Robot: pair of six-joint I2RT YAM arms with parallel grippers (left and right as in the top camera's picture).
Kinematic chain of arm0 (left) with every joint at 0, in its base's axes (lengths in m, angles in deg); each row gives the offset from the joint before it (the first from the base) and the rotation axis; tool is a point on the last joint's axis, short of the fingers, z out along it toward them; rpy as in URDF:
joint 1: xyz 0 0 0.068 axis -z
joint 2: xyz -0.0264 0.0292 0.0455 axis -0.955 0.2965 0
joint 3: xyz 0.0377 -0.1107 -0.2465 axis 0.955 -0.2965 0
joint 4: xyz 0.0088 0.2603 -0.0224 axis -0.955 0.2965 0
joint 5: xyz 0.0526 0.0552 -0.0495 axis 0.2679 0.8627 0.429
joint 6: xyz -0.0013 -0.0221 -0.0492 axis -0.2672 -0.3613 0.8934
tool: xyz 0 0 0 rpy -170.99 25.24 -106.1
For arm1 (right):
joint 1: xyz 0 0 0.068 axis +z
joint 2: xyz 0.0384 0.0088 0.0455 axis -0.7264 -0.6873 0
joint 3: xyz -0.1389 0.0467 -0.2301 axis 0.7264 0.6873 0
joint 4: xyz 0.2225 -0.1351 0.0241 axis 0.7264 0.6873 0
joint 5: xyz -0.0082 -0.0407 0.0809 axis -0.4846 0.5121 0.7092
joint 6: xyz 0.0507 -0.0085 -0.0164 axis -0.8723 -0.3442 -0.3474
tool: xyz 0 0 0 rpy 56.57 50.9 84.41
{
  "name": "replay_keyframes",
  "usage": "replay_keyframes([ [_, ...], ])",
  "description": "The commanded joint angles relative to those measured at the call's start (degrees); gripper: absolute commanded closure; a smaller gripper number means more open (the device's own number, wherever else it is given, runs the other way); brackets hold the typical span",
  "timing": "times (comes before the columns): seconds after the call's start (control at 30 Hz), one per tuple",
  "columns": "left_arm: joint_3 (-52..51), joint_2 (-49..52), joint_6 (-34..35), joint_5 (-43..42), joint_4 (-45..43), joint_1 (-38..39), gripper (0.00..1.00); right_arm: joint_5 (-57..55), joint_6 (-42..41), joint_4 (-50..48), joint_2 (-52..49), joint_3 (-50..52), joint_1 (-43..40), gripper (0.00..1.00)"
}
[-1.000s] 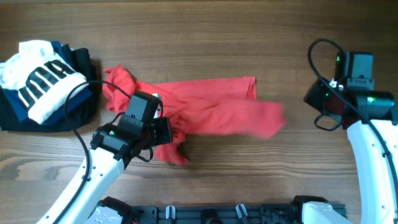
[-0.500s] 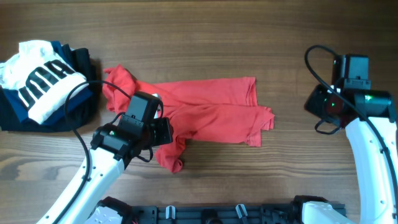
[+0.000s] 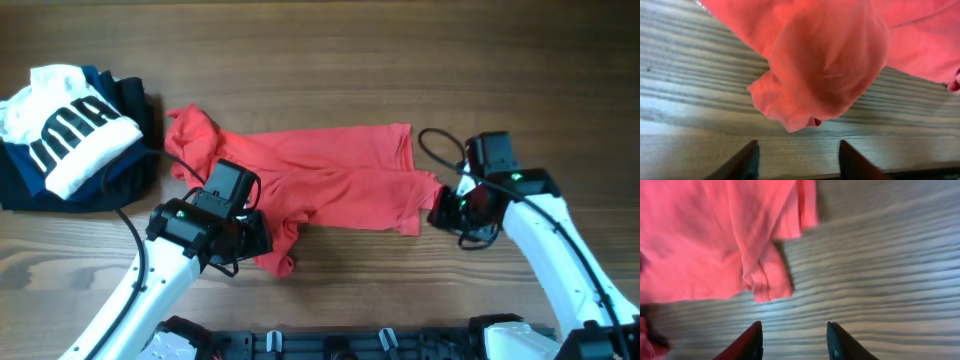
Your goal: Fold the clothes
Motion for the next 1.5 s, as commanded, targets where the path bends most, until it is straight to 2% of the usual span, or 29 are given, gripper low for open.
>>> replay_keyframes([
  [0.0,-3.0,0.4,2.4,-0.7,-2.4,0.3,0.44,3.6,-1.6,-3.5,-0.5,3.5,1.5,0.58],
  [0.17,-7.4,0.6,2.3,-1.1,-7.1,0.3,0.36,3.6,-1.6,-6.8,-0.5,5.0,2.0,0.58],
  [0.5,-14.8,3.1,2.3,-1.0,-19.1,0.3,0.30,3.6,-1.9,-8.9,-0.7,6.1,3.5,0.59],
  [0.67,-15.8,6.0,2.3,-1.0,-21.9,0.3,0.31,3.8,-3.1,-11.6,-1.4,7.7,5.6,0.59],
  [0.73,-15.8,7.2,2.3,-1.1,-22.3,0.3,0.36,3.6,-3.5,-12.2,-1.9,7.9,6.3,0.59],
  [0.8,-15.8,8.0,2.3,-1.1,-22.6,0.3,0.45,3.5,-4.5,-12.9,-2.7,7.9,6.6,0.59],
  [0.9,-15.8,8.3,2.3,-1.1,-22.8,0.3,0.49,3.3,-4.5,-13.4,-4.0,7.9,6.6,0.59],
  [1.23,-15.8,8.3,2.3,-2.8,-23.2,0.3,0.37,2.3,-4.5,-18.4,-10.8,7.9,6.6,0.60],
  [1.47,-15.8,8.3,2.3,-2.8,-23.9,0.3,0.37,2.3,-4.3,-20.2,-13.5,7.9,8.3,0.72],
])
